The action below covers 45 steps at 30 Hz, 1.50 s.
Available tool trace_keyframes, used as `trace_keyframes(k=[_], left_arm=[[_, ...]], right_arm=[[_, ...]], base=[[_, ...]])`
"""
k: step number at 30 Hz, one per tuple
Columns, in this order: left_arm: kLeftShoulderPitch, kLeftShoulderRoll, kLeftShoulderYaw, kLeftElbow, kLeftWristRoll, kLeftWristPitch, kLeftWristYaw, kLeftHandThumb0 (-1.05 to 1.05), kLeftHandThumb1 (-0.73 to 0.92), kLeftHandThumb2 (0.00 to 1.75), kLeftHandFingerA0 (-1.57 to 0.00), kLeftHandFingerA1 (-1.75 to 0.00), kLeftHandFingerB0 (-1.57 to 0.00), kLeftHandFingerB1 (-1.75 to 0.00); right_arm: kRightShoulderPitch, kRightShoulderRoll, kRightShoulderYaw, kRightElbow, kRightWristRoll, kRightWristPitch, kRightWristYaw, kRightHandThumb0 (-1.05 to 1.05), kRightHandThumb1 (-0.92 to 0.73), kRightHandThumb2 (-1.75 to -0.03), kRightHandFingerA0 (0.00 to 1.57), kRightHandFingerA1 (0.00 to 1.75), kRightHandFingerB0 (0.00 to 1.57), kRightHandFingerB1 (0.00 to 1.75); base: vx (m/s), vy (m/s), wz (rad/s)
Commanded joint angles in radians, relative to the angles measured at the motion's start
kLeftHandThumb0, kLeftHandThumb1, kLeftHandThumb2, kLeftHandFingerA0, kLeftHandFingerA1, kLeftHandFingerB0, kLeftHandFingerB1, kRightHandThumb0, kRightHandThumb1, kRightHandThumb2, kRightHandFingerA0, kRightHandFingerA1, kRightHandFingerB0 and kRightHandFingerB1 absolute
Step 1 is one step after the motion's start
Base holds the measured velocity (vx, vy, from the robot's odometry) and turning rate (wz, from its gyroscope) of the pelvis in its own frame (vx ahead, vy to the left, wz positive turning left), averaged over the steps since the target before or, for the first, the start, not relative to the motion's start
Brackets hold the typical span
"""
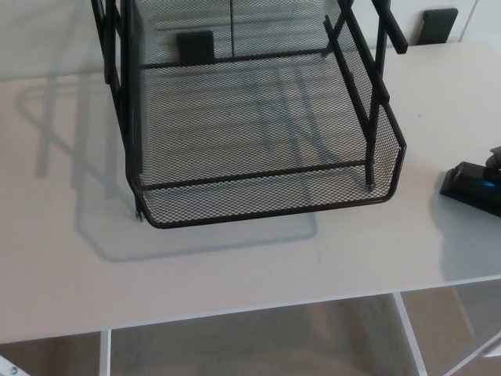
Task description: The robot walks towards a desk on which a file tray is kept in the middle and a stapler is kept to its right. The robot lifts the stapler using its right hand and places it on the file tray.
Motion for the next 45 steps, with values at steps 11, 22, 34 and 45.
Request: trace_keyframes(k=[11, 22, 34, 45], left_arm=[[-0.016, 0.033, -0.046, 0.052, 0.040, -0.035, 0.011, -0.44, 0.70, 0.59, -0.72, -0.68, -0.62, -0.60], [-0.022, 0.036, -0.054, 0.077, 0.052, -0.054, 0.003, -0.45, 0.69, 0.60, -0.72, -0.69, -0.61, -0.59], [0.012, 0.032, -0.049, 0.009, 0.048, -0.022, 0.009, -0.46, 0.71, 0.59, -0.71, -0.68, -0.64, -0.61], [0.006, 0.035, -0.048, 0.036, 0.046, -0.030, 0.000, -0.47, 0.50, 0.95, -0.72, -0.78, -0.55, -0.69]], right_arm=[[0.160, 0.022, 0.052, 0.002, -0.138, 0.065, -0.194, -0.27, -0.75, -0.64, 0.76, 1.62, 0.67, 1.08], [0.222, 0.025, -0.107, -0.067, -0.045, 0.062, -0.261, -0.31, -0.82, -0.65, 0.82, 1.74, 0.58, 1.30], [0.234, 0.015, -0.309, -0.119, 0.066, -0.030, -0.268, -0.22, -0.74, -0.66, 0.84, 1.74, 0.65, 1.47], [0.189, -0.061, -0.459, -0.223, 0.097, -0.067, -0.205, -0.20, -0.70, -0.66, 0.81, 1.71, 0.65, 1.54]], base=[[0.00, 0.000, 0.00], [0.00, 0.000, 0.00], [0.00, 0.000, 0.00], [0.00, 0.000, 0.00]])
